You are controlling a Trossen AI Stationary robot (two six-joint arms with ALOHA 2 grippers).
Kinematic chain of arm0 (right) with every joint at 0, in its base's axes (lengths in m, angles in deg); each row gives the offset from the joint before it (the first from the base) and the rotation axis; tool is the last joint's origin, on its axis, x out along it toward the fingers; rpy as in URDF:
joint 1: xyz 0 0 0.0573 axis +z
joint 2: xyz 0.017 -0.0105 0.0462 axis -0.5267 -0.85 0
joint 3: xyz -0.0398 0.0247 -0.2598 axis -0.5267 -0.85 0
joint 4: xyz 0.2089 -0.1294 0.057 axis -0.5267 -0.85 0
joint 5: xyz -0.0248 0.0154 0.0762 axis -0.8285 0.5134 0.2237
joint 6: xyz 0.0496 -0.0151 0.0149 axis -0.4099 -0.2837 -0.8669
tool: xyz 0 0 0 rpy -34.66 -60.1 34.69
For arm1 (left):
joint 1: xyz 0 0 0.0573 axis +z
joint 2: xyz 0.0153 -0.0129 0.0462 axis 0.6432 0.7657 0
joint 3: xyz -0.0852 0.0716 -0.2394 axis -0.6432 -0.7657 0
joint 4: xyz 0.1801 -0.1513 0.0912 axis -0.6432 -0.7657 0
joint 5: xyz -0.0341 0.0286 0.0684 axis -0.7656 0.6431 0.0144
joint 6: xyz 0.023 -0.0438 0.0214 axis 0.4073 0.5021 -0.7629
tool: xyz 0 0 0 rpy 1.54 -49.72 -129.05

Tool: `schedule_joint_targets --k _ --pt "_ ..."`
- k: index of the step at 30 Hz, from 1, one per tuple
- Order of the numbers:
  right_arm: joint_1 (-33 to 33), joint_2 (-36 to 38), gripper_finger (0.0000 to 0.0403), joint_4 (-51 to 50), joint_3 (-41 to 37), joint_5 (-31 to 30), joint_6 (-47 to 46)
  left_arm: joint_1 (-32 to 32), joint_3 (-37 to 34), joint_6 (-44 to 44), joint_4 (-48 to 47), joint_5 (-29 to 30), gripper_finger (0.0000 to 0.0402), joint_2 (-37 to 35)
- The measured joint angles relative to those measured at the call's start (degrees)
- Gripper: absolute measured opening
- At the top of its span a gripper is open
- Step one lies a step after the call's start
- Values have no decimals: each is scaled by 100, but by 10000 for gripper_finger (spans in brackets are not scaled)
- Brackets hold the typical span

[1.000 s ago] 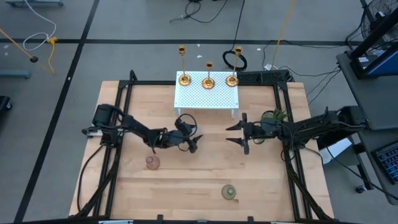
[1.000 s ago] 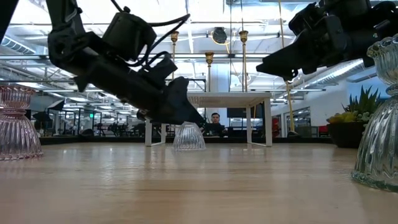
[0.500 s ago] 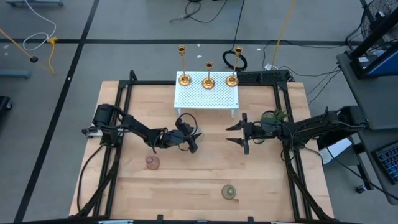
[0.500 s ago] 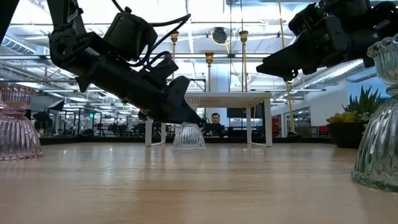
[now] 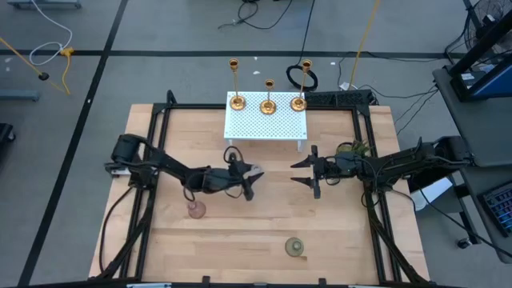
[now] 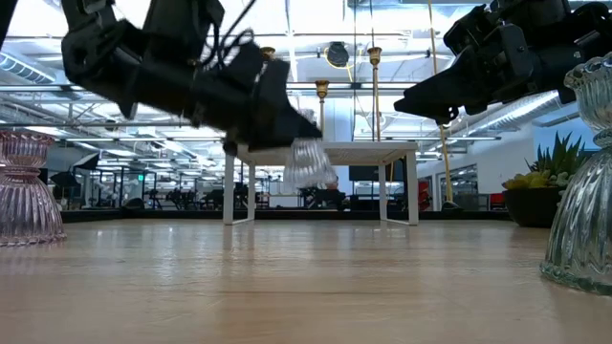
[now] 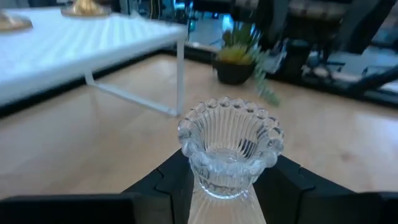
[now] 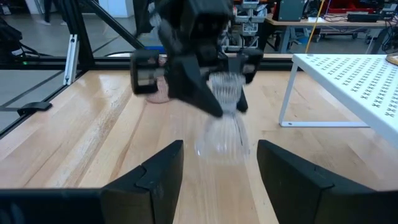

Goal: Pick & Place candle stick holders
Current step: Put the transparent glass candle holder on the shelf

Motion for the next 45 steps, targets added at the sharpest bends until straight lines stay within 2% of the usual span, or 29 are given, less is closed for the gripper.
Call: schedule_joint_targets --k 7,10,13,16,22,26,37,45 --pt "0 -2 196 1 0 0 0 92 0 -305 -365 17 129 -1077" --pt "0 -2 196 2 0 0 0 236 0 -462 -746 53 138 -1557" --pt "0 -2 196 2 0 0 0 471 0 -652 -1092 405 154 -1927" --pt "0 -2 196 4 0 -1 0 824 0 -845 -1326 483 153 -2146" --pt "0 -2 196 4 0 -1 0 1642 0 -826 -1624 371 139 -2195" --pt "-1 -2 196 3 0 -2 -1 2106 0 -623 -1858 -50 152 -2199" --pt "-2 -2 196 2 2 0 0 2726 0 -666 -1987 -584 146 -2199" --pt "-2 -2 196 3 2 -2 0 2827 0 -676 -2232 -694 198 -2199"
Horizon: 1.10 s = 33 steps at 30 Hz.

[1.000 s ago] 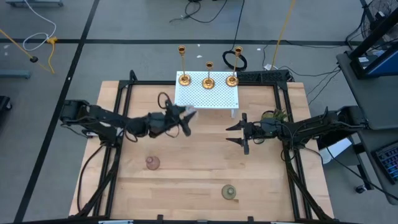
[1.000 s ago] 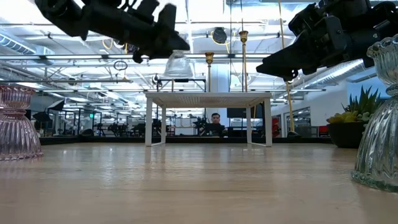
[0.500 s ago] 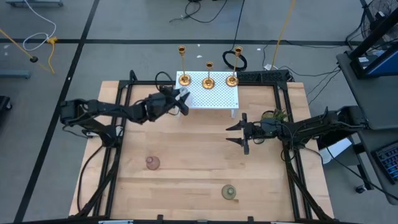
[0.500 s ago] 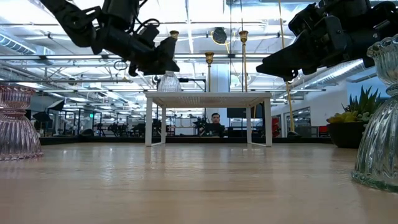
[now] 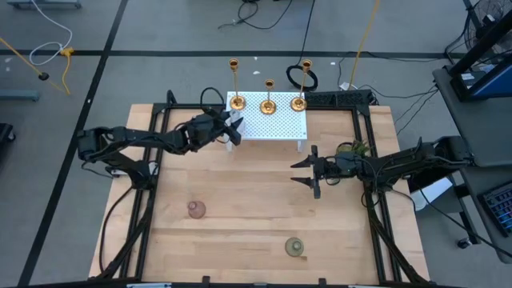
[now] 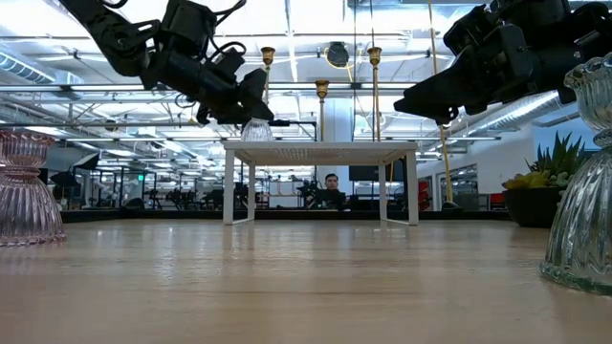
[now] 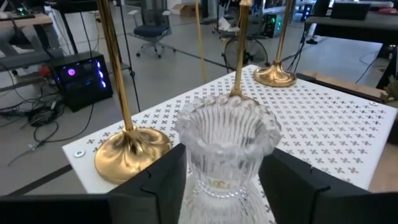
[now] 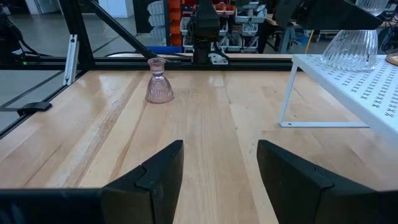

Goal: Pick & Place candle stick holders
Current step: Put the transparent glass candle holder on the shelf

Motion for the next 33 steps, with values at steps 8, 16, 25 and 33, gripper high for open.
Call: schedule_joint_targets --k 8,16,25,33 --pt "0 0 196 0 0 1 0 -24 0 -19 -19 -3 235 0" --pt "0 0 196 0 0 1 0 -202 0 -290 -23 41 252 0" --pt "0 0 197 0 2 0 0 -286 0 -570 -14 159 286 -102" --pt "0 0 197 0 2 2 -8 -312 2 -604 -346 164 299 -493"
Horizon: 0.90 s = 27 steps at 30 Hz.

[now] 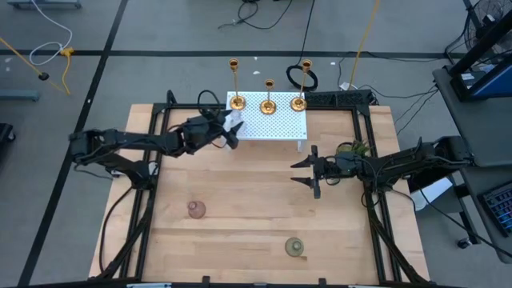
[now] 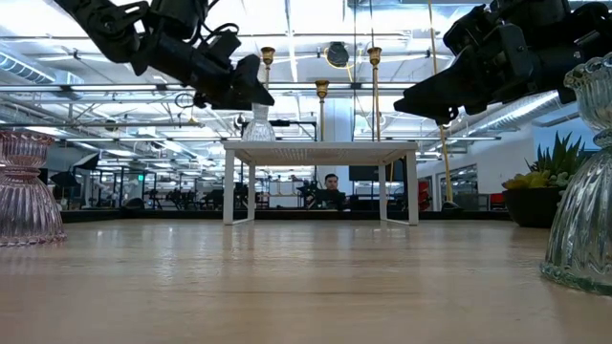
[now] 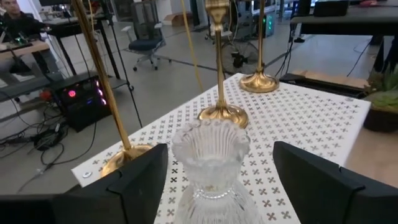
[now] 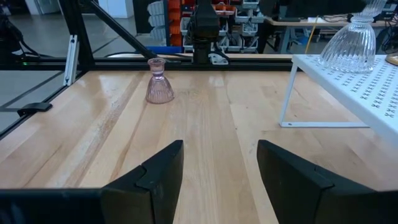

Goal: Pick & Place candle stick holders
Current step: Put the transparent glass candle holder on the shelf, then put the green glass candle holder on the shelf aligned with the other glass candle holder

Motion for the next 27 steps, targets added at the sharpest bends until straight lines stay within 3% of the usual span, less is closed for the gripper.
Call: schedule_joint_targets --k 13,22,27 --pt "43 0 197 -37 0 11 -145 -515 0 -280 -897 -1 299 -811" --pt "605 0 197 -39 -4 23 -141 -1128 0 -300 -1609 -124 299 -1448" --pt "989 0 197 -46 -4 763 -135 -1508 0 -297 -2048 -595 299 -1657"
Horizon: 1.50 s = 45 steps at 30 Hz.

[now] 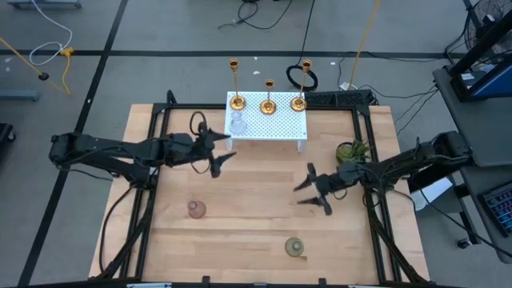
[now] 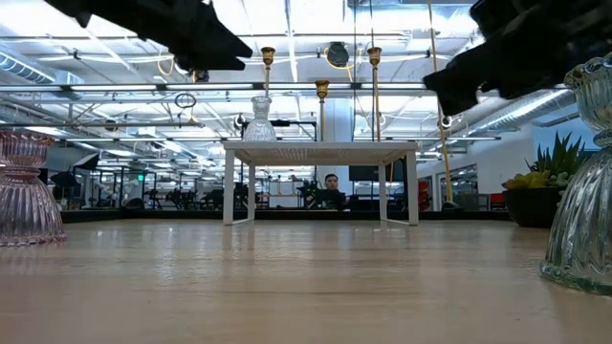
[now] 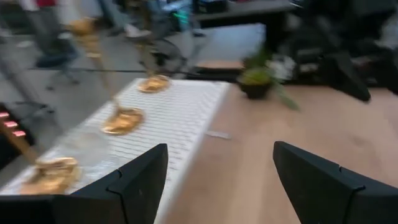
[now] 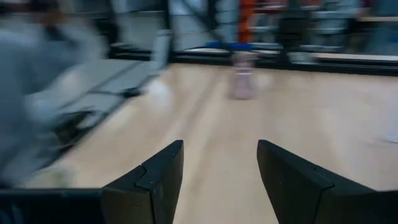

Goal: Pick & Place candle stick holders
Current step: Put the green glass candle holder on the shelf aligned with the other glass candle holder

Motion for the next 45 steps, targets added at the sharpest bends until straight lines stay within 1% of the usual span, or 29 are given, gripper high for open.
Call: schedule_joint_targets --k 2,5,8,10,14,19,22,28,31,35,45 --pt "131 0 197 -9 0 321 -12 -153 0 -1 -161 -128 298 -1" --pt "350 2 197 -120 0 606 -24 -365 0 -121 -398 -175 299 10" --pt "639 -30 197 -262 -2 600 -50 -521 0 -149 -568 -149 299 87" --pt "864 -177 197 -122 -2 601 -164 -600 0 -97 -611 -132 298 89" --pt "1309 -751 197 561 -2 600 -203 -687 0 -71 -624 -123 298 86" --pt "1670 -1811 197 1950 0 598 -243 -715 0 -61 -613 -108 298 85" --pt "1717 -2352 197 2304 115 591 -307 -715 0 37 -610 -106 298 85" --pt "1715 -3092 197 2311 538 645 -373 -713 0 97 -623 -106 298 85" --pt "1712 -3307 197 2317 695 1105 -459 -715 0 101 -630 -106 298 85" --pt "1733 -3407 197 2316 780 1484 -459 -715 0 162 -632 -106 298 85" --pt "1812 -3403 197 2184 854 1465 74 -715 0 211 -632 -106 298 85"
